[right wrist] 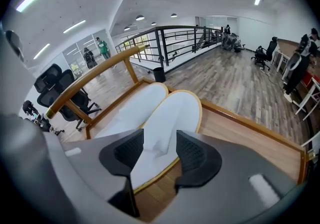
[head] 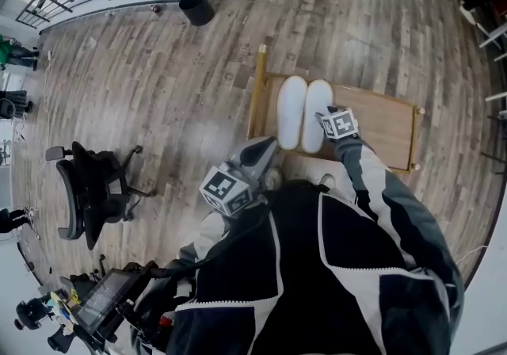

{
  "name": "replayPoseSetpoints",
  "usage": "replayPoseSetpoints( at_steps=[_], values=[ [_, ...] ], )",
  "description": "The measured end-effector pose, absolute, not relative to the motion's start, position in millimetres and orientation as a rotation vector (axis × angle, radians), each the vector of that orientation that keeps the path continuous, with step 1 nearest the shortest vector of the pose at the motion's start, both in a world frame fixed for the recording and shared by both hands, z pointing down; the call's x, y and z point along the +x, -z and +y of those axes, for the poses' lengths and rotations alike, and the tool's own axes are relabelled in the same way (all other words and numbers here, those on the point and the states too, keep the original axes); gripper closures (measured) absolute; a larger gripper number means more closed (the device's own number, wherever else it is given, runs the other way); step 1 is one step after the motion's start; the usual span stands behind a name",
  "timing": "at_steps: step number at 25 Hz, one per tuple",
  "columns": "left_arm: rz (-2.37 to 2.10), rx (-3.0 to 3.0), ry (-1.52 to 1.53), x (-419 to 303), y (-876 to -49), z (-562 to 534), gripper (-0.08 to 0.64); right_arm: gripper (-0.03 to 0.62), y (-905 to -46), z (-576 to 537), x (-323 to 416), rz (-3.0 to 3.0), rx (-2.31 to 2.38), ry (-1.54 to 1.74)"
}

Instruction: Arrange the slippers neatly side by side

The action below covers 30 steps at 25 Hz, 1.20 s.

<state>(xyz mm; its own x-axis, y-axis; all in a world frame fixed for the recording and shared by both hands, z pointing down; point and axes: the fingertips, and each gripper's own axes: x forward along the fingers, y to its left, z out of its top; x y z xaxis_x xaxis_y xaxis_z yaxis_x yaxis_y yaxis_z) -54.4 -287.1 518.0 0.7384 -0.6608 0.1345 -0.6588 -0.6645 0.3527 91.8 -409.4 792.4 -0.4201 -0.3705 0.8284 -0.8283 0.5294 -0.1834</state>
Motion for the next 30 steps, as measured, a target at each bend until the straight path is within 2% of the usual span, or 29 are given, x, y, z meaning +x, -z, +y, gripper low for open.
replayPoseSetpoints(
  at_steps=[8, 14, 20, 30],
  values=[
    [-0.91, 2.635, 0.046, -32, -503, -289, 0.541, 0.392, -700, -395, 84, -2.276, 1.053, -0.793],
    [-0.825, 2.683, 0.059, -9, -494, -294, 0.541, 0.502, -597, -364, 79, -2.553, 1.064, -0.43],
    [-0.768, 2.707, 0.061, 7, -492, -299, 0.541, 0.589, -527, -326, 89, -2.714, 1.114, -0.331],
    [-0.764, 2.712, 0.049, 4, -495, -295, 0.54, 0.591, -512, -301, 103, -2.749, 1.225, -0.308]
  ],
)
